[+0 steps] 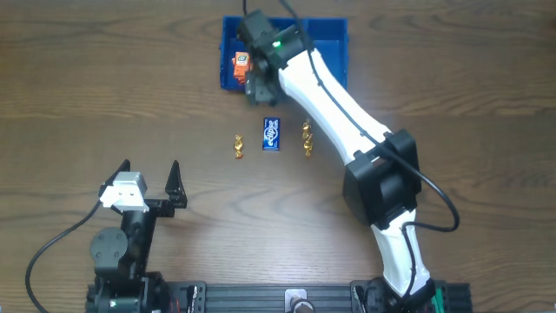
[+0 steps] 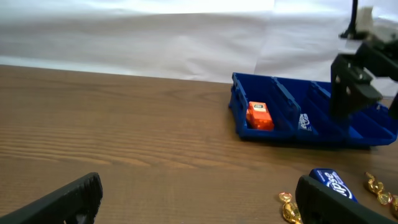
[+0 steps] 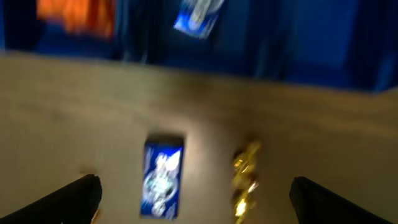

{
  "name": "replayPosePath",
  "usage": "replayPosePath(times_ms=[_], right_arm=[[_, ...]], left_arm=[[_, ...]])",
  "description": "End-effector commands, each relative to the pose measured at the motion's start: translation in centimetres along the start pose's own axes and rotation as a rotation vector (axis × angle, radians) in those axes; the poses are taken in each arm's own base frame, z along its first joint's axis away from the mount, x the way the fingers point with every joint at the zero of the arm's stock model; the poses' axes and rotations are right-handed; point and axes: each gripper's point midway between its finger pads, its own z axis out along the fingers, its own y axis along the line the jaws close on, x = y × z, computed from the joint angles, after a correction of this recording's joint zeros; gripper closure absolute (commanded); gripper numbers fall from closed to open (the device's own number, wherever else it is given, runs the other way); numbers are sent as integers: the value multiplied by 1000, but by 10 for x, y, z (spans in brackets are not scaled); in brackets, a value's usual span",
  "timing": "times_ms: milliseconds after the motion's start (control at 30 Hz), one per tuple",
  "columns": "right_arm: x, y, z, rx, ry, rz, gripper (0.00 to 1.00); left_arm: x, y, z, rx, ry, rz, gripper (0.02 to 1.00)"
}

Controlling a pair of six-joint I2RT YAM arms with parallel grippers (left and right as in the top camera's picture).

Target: Sort Candies Into Trays

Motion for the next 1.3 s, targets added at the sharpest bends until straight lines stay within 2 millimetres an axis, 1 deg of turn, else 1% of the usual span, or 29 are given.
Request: replayPosePath(times_ms=[33,233,300,400,467,633,833,900,967,1100,1133,1167,1200,1300], right_arm=[[37,15,19,-30,102,-2,3],[53,28,50,-22,119,-18,3],[58,29,63,-8,136,-14,3],[62,28,76,11,156,6,3],[65,28,81,21,167,31,3],[65,28,84,24,168,56,1],[62,20,86,27,173,100,1],[63,21,88,21,175,101,1],[65,20,95,10,180,107,1],[64,20,96,5,174,104,9],[63,21,97,3,170,103,42],[62,21,96,1,168,104,97],[62,21,97,1,168,104,185],[61,22,97,-2,165,104,518]], left_arm=[[17,-1,1,13,48,9,20],[17,-1,1,13,48,9,20],[17,-1,1,13,48,9,23],[17,-1,1,13,48,9,20],[17,-1,1,13,48,9,20],[17,-1,1,13,48,9,20],[17,-1,1,13,48,9,20],[17,-1,1,13,48,9,20],[17,-1,1,13,48,9,20],[17,-1,1,13,48,9,20],[17,-1,1,13,48,9,20],[17,-1,1,13,48,9,23],[17,-1,1,13,48,9,20],[17,-1,1,13,48,9,20]])
